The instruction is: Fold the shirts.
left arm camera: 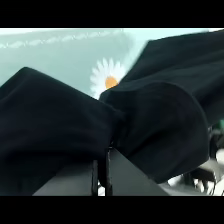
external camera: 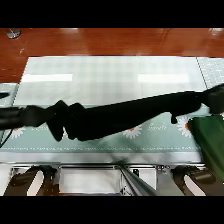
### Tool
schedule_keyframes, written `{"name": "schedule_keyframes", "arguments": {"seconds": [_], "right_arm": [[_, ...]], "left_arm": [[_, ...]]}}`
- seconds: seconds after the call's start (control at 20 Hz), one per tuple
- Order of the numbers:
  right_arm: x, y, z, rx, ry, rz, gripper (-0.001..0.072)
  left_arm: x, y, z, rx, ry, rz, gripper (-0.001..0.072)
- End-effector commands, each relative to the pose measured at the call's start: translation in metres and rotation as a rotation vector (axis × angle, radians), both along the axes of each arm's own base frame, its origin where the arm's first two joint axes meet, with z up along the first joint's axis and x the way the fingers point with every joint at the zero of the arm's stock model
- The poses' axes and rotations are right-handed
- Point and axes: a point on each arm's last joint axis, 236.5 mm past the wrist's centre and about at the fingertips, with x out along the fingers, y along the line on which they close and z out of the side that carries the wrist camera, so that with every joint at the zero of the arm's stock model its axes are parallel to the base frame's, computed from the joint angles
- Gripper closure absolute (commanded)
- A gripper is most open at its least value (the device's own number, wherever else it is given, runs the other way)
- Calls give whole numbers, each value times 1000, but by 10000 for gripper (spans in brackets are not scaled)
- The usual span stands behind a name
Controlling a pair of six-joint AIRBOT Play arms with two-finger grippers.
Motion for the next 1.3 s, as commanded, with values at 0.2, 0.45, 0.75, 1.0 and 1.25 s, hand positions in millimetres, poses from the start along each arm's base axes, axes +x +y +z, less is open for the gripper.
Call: {"name": "schedule_keyframes", "arguments": {"seconds": [0.2,0.45,0.75,1.0,1.25], "right_arm": [[136,-37,-120,-110,128,-199,694],[209,-28,-165,175,220,-298,694],[228,-49,-143,371,224,-311,80],[130,-144,-174,231,489,-374,81],[87,-142,-216,383,398,-543,81]], "left_arm": [[143,-13,-81,-15,-27,167,678],[194,-54,-106,5,-33,145,678],[183,-44,-111,35,112,40,7],[93,82,-158,199,497,130,9],[24,74,-204,-78,575,408,8]]}}
